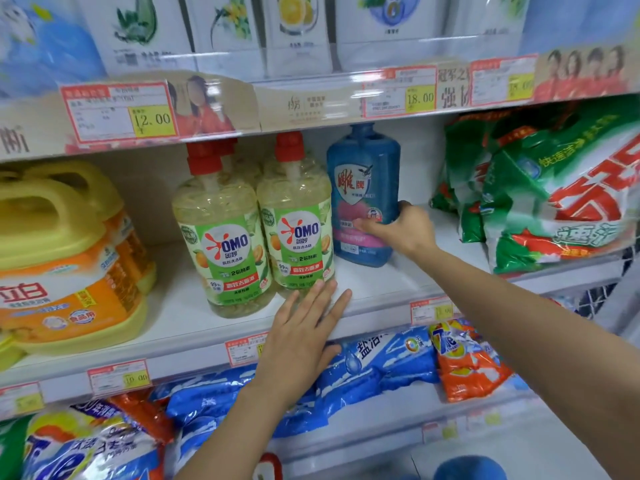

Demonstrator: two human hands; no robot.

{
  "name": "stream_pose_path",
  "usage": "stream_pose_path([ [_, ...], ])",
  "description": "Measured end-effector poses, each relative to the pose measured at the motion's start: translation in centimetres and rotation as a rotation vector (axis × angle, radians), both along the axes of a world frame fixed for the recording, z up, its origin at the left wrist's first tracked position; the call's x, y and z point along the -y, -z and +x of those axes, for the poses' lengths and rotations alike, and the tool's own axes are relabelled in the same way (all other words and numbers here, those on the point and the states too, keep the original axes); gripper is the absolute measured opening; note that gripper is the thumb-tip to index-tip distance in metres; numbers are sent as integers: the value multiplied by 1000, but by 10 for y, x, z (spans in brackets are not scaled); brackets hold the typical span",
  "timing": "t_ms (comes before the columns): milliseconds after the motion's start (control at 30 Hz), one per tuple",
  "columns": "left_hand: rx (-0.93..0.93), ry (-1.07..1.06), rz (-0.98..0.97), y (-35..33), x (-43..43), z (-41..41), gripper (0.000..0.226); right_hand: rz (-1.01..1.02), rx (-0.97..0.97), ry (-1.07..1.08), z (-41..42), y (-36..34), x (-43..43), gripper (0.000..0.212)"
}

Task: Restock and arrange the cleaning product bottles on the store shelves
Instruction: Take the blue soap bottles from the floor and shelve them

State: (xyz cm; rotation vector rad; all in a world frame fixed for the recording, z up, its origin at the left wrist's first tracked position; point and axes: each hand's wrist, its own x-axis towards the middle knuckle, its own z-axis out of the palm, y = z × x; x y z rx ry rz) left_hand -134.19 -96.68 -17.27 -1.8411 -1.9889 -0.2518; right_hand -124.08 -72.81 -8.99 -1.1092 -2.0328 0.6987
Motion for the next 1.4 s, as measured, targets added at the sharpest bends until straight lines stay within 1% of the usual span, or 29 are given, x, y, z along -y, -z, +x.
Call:
stream_pose_path([
  [67, 29, 10, -43, -4, 2, 1, 85, 9, 29, 14, 15, -7, 8, 73],
  [133, 75, 15, -97, -10, 7, 3, 76, 22, 53, 35, 29, -13, 14, 78],
  [233, 173, 49, -119, -14, 15, 6, 78, 80, 96, 102, 49, -22, 26, 75],
  [400, 251, 71, -60, -18, 36, 13, 77, 216, 31, 144, 76, -34, 45, 73],
  [500, 412, 82, 20, -30, 42, 22, 75, 316, 17, 150, 92, -37, 60, 75],
  [600, 697, 77, 119, -44, 43, 37, 64, 376, -18, 151, 111, -36, 77, 79],
  [700, 1037, 74, 141, -64, 44, 62, 66, 405, -53, 130, 130, -39, 96, 80],
  [767, 1303, 91, 144, -80, 43, 79, 77, 418, -49, 99, 142, -41, 112, 81],
  [867, 1701, 115, 182, -102, 40, 106, 103, 427, -33, 36, 159, -39, 144, 83],
  [900, 1832, 133, 200, -108, 40, 115, 104, 436, -24, 14, 164, -37, 156, 83],
  [967, 2034, 165, 260, -113, 42, 130, 89, 459, 2, -15, 170, -29, 179, 84],
  [1000, 2085, 119, 314, -112, 43, 136, 80, 451, 14, -20, 172, -24, 190, 86],
  [1033, 2096, 48, 377, -110, 46, 141, 75, 424, 24, -27, 173, -20, 201, 88],
  [1100, 2075, -78, 496, -96, 56, 143, 75, 349, 20, -61, 174, -10, 221, 91],
  [1167, 2065, -128, 558, -87, 70, 140, 75, 251, -39, -173, 181, -4, 235, 93],
  [1200, 2060, -135, 558, -84, 78, 138, 73, 196, -65, -250, 186, -2, 239, 96],
  [1267, 2039, -143, 529, -81, 92, 132, 63, 77, -90, -400, 200, 4, 246, 109],
  [1333, 2063, -156, 494, -82, 103, 125, 57, 30, -77, -471, 208, 14, 254, 118],
  [1367, 2077, -163, 465, -84, 107, 123, 55, 37, -69, -471, 208, 19, 261, 117],
  [1400, 2083, -168, 434, -84, 112, 121, 55, 72, -79, -442, 206, 23, 268, 110],
])
